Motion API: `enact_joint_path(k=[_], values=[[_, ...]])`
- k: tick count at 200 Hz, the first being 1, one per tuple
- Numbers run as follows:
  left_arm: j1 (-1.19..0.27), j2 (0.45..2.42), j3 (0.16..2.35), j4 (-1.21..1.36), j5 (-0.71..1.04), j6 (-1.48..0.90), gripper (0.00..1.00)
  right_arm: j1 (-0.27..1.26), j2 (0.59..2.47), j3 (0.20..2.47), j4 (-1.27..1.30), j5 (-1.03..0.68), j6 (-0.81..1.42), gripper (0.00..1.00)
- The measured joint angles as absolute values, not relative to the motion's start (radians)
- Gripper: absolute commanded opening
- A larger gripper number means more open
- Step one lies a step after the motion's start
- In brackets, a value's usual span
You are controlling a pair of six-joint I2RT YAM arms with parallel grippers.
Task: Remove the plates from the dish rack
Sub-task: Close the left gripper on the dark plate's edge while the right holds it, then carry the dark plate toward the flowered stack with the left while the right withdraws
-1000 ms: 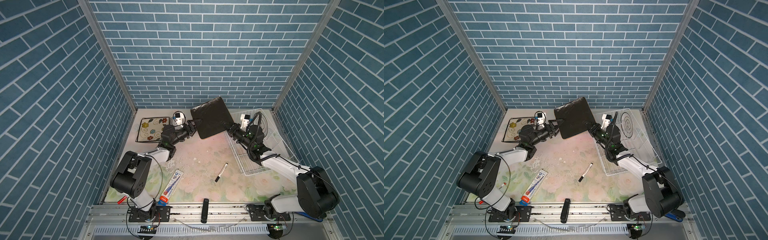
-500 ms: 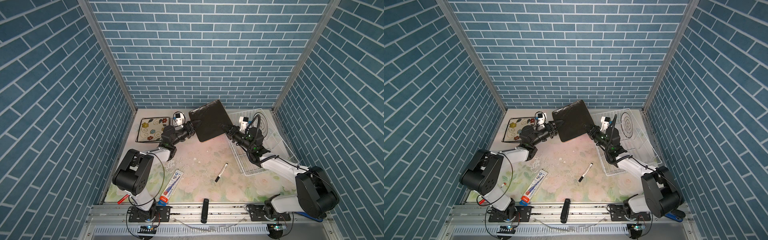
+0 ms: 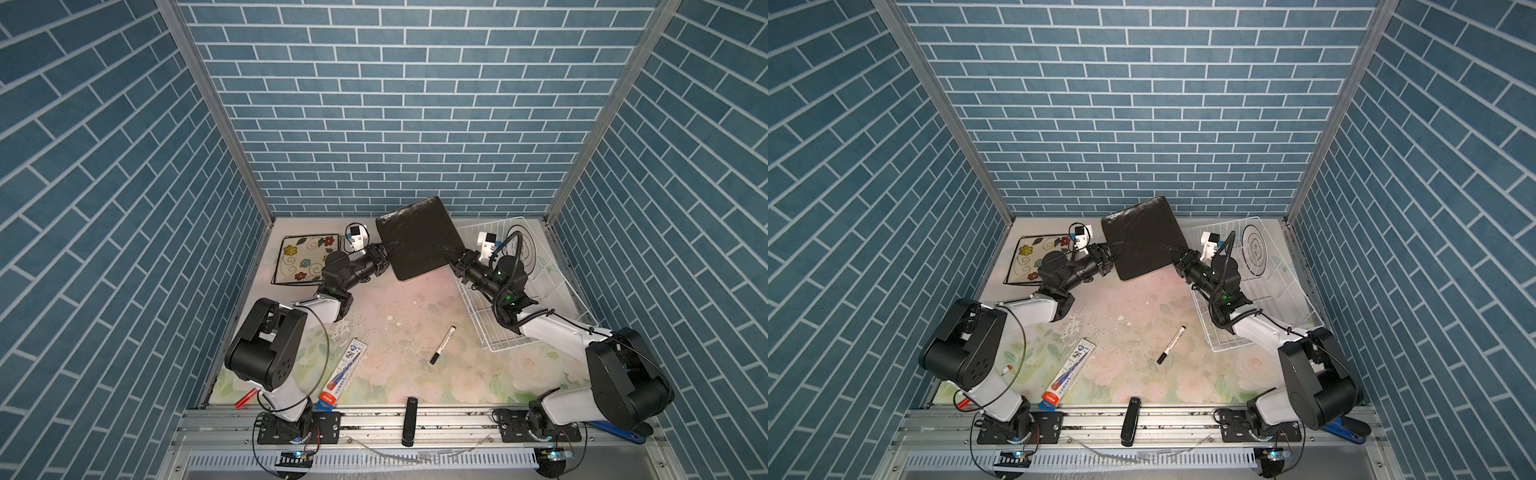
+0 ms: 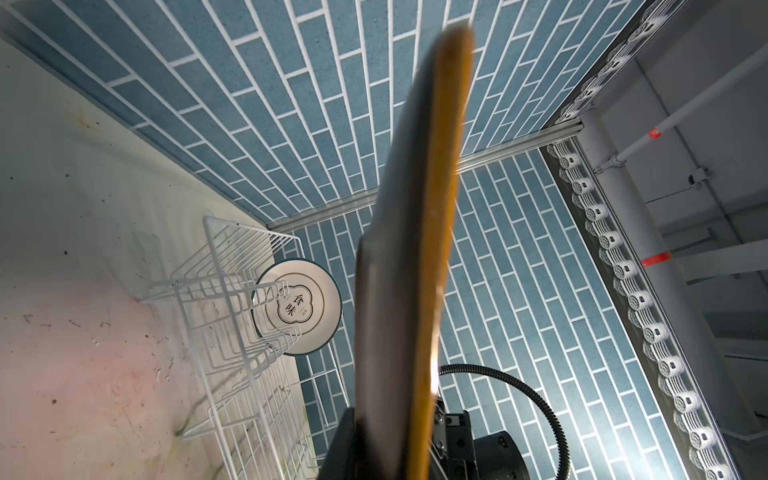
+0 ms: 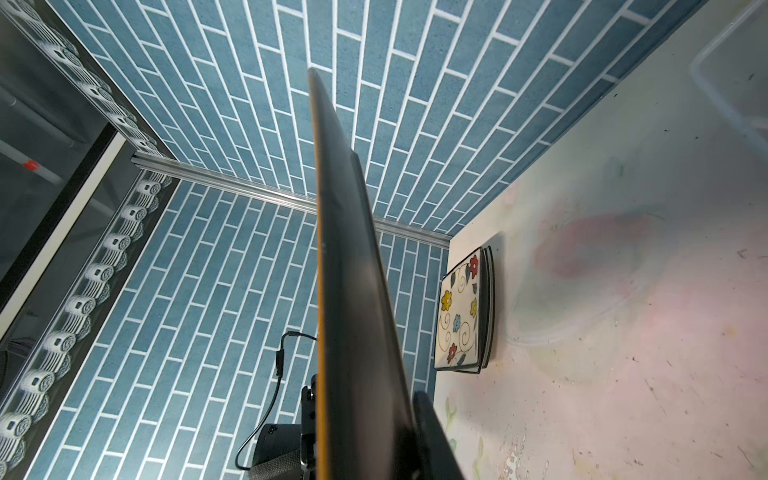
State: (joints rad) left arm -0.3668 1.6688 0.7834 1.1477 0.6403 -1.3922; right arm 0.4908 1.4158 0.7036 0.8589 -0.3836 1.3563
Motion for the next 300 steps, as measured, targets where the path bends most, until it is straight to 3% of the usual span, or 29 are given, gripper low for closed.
enact_joint_path(k=[12, 43, 78, 161, 222, 300], values=[[-0.367, 1.669, 0.783, 1.15, 0.64, -1.395, 0.0, 0.491, 1.416, 0.701, 0.862, -0.384, 1.357, 0.0], [-0.366, 1.669, 0.775, 1.15, 0.641, -1.399, 0.0, 0.491, 1.415, 0.693, 0.874, -0.385, 1.366, 0.36], [-0.362, 1.669, 0.76, 1.145, 0.656, -1.411, 0.0, 0.494, 1.39, 0.677, 0.876, -0.382, 1.378, 0.55], [-0.262, 1.605, 0.72, 1.026, 0.68, -1.41, 0.0, 0.491, 1.374, 0.639, 0.938, -0.356, 1.385, 0.82], [-0.078, 1.459, 0.7, 0.813, 0.657, -1.336, 0.0, 0.479, 1.377, 0.622, 1.053, -0.342, 1.389, 0.87], [0.065, 1.374, 0.574, 0.765, 0.538, -1.331, 0.0, 0.464, 1.42, 0.622, 1.098, -0.351, 1.391, 0.87]])
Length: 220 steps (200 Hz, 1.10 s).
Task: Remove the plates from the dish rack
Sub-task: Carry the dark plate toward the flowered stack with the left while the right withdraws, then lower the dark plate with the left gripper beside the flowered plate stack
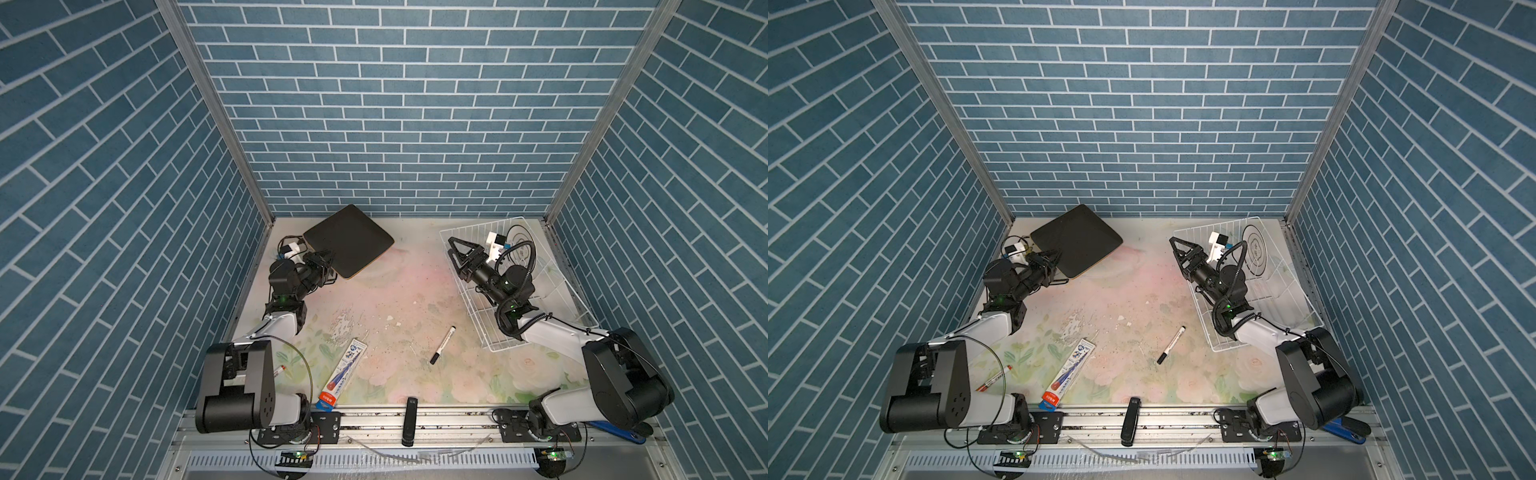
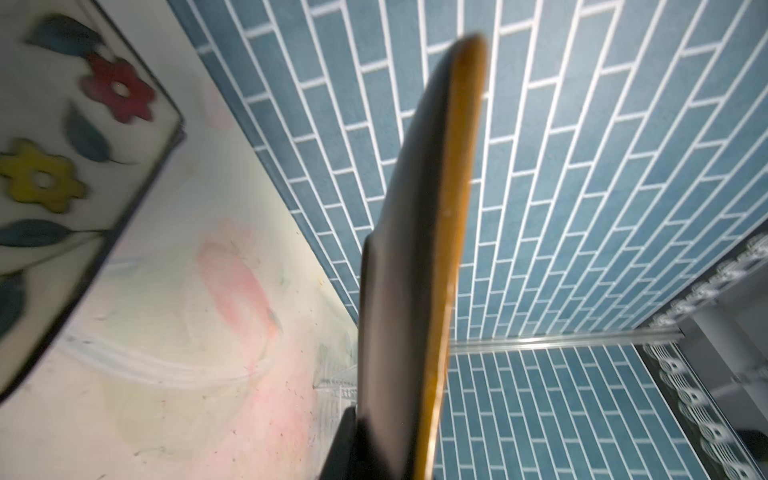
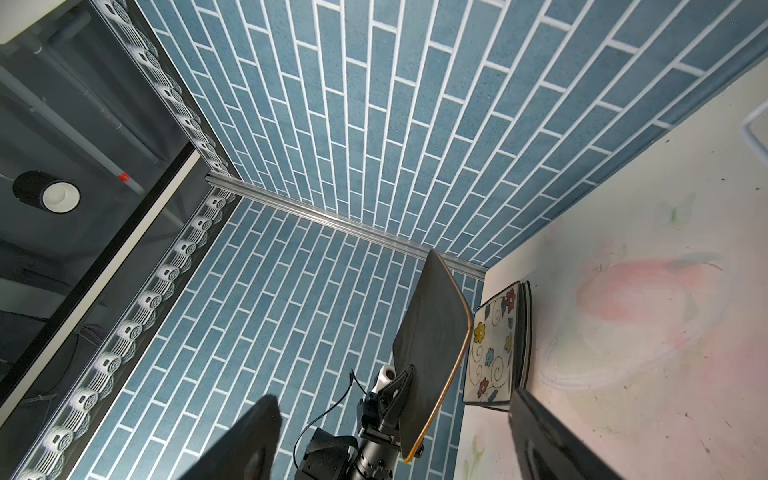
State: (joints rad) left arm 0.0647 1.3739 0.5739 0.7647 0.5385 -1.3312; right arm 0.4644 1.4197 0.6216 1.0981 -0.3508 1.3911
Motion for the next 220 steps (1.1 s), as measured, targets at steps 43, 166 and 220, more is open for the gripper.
enact_joint_path(k=[43, 166, 220], values=[[0.08, 1.314, 0.509, 0.739, 0.374, -1.32, 0.0, 0.457, 1.423, 0.622, 1.1, -0.364, 1.391, 0.87], [0.081, 1.24, 0.35, 0.742, -0.13, -1.312, 0.0, 0.417, 1.438, 0.687, 1.053, -0.434, 1.391, 0.86], [0.089, 1.346, 0.374, 0.813, -0.179, -1.314, 0.0, 0.416, 1.493, 0.746, 1.046, -0.471, 1.391, 0.86]])
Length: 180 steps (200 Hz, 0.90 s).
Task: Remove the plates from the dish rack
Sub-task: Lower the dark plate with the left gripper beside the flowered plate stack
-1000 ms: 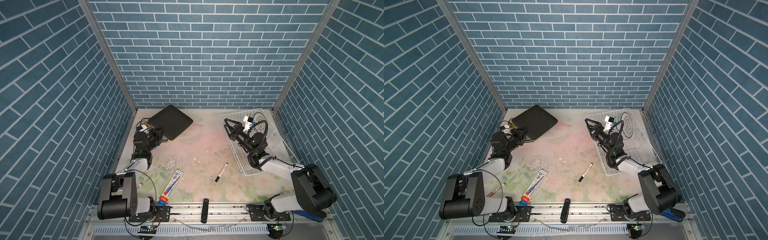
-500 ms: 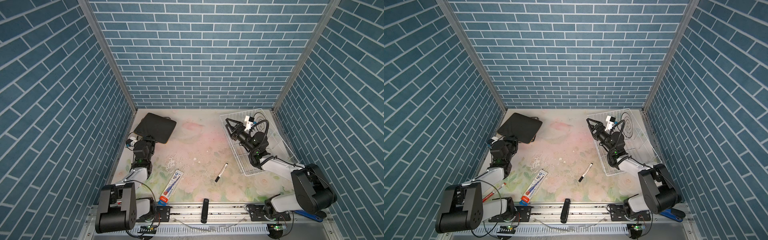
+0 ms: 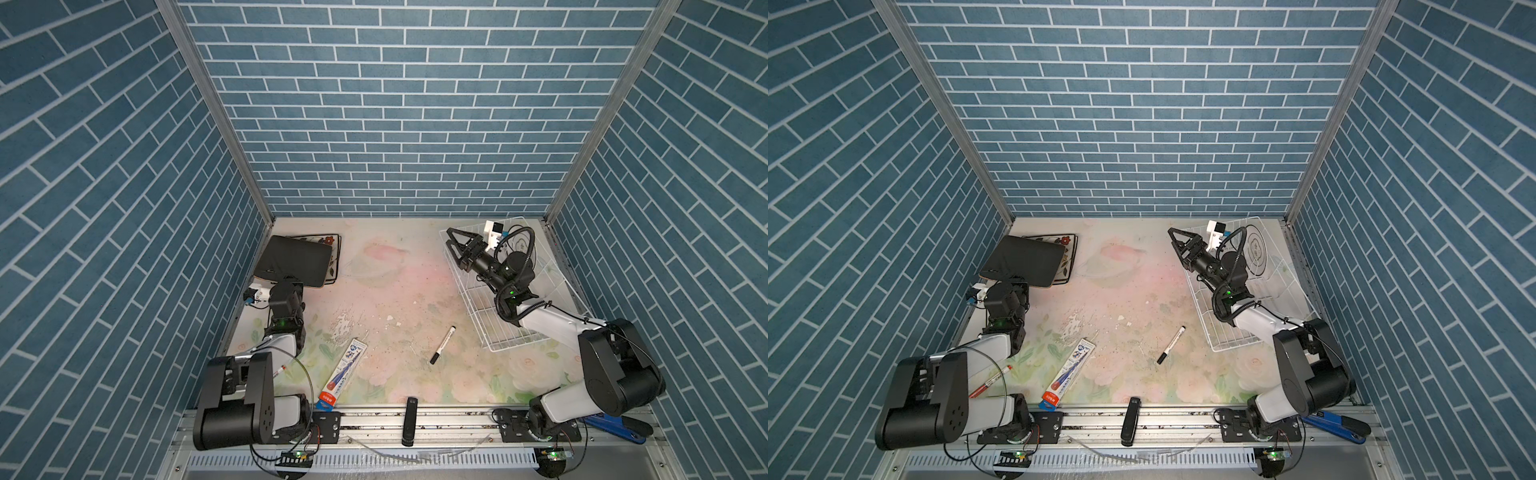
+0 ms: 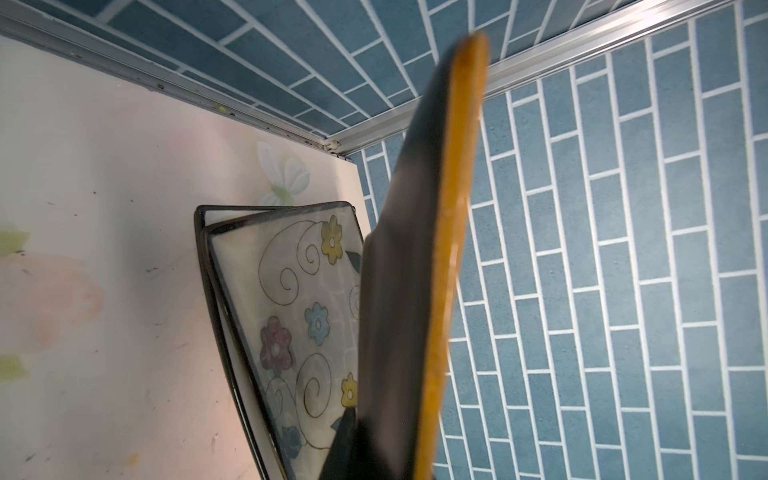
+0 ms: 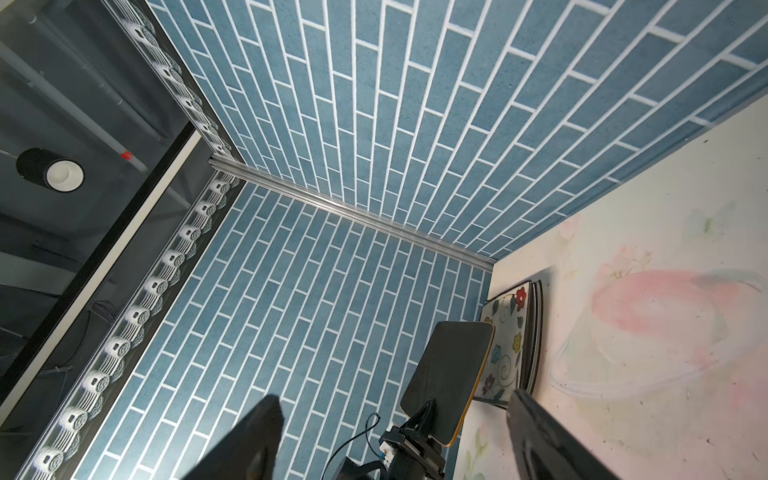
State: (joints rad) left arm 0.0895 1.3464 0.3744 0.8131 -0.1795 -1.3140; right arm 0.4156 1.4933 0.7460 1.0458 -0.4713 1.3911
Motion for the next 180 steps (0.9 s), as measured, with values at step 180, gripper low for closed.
enact_joint_path(k=[180], values=[[0.093, 1.667, 0.559, 0.97, -0.186, -1.417, 0.0, 0.405, 1.671, 0.877, 1.051, -0.537, 1.443, 0.94]])
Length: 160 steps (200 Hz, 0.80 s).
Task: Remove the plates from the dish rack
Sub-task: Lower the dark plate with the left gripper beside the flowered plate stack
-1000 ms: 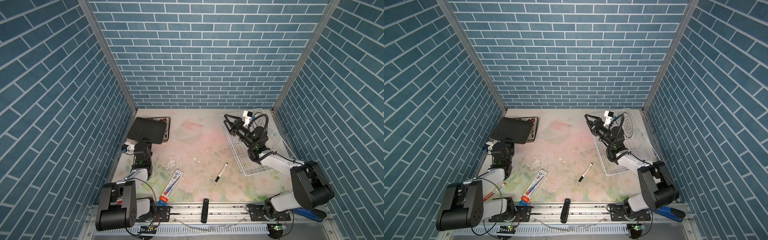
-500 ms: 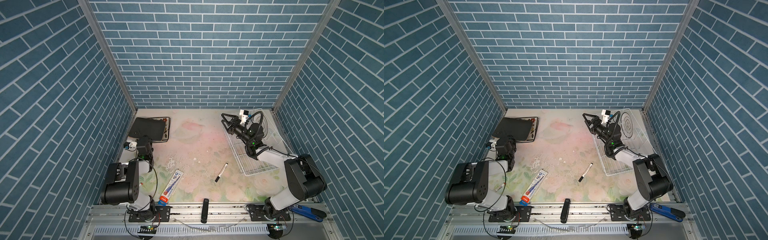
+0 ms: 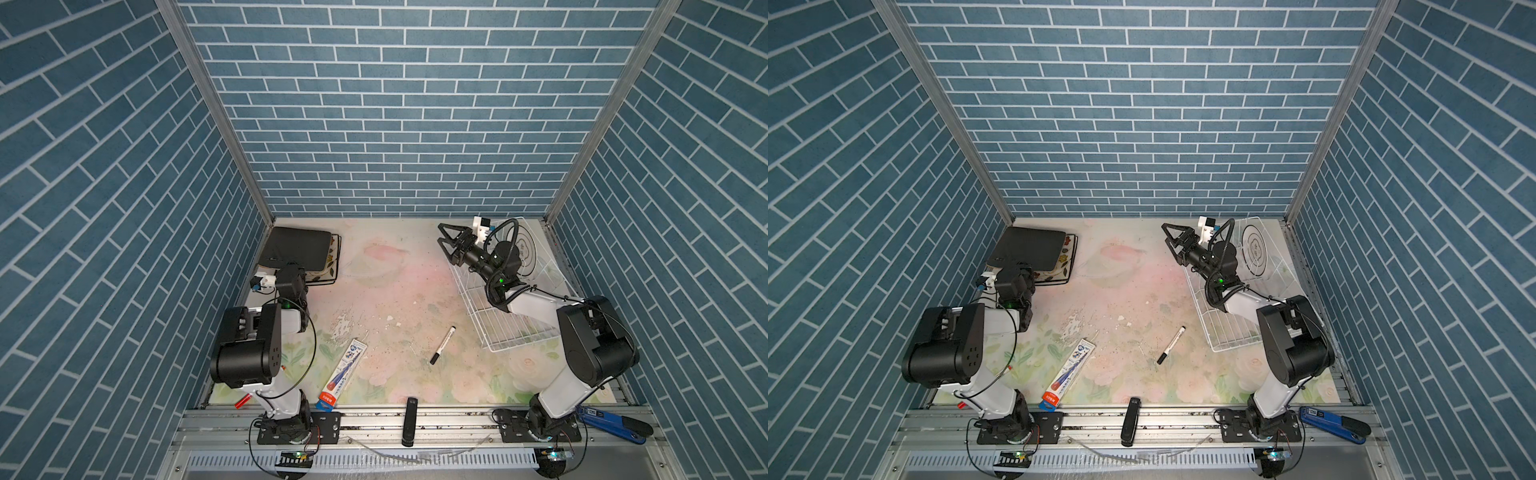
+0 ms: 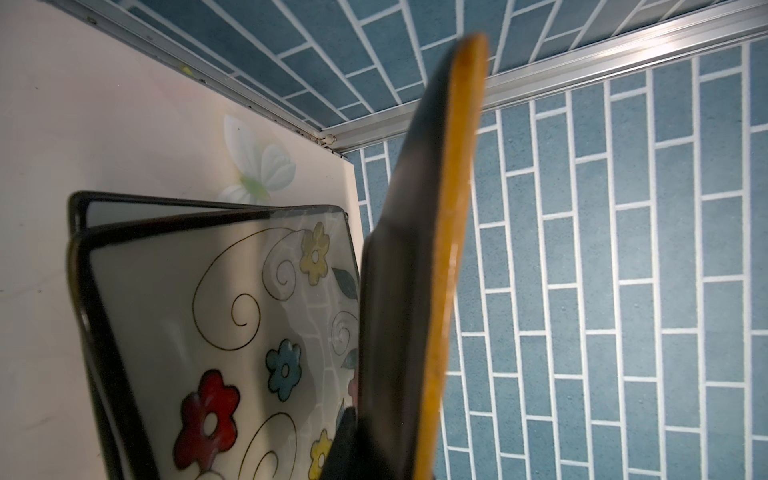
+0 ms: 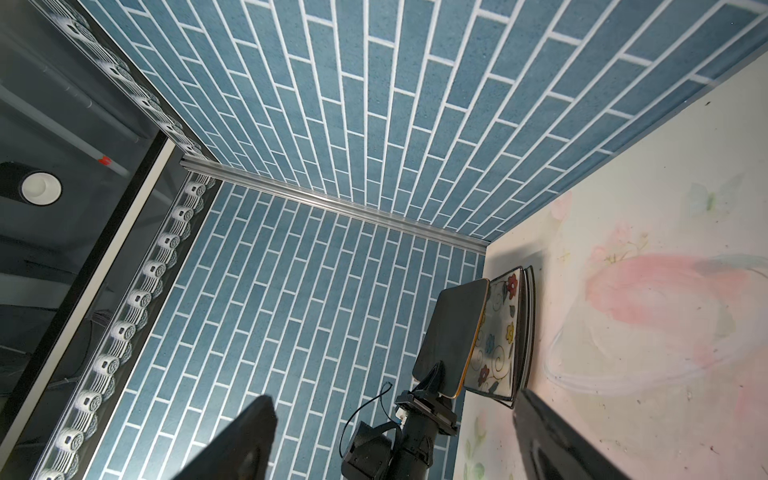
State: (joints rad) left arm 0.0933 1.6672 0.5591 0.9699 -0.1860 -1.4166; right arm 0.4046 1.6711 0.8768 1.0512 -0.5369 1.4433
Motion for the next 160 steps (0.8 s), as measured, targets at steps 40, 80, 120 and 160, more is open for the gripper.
enact_joint_path(k=[40, 80, 120, 160], values=[[0.093, 1.677, 0.565, 0.96, -0.183, -1.438, 0.0, 0.405, 1.687, 0.882, 1.049, -0.538, 1.444, 0.98], [0.093, 1.723, 0.588, 0.988, -0.176, -1.464, 0.0, 0.405, 1.691, 0.9, 1.015, -0.542, 1.444, 0.99], [0.093, 1.751, 0.593, 1.0, -0.164, -1.487, 0.0, 0.405, 1.69, 0.972, 0.813, -0.567, 1.431, 0.99], [0.093, 1.751, 0.595, 1.008, -0.163, -1.501, 0.0, 0.404, 1.683, 0.984, 0.699, -0.575, 1.413, 0.99]])
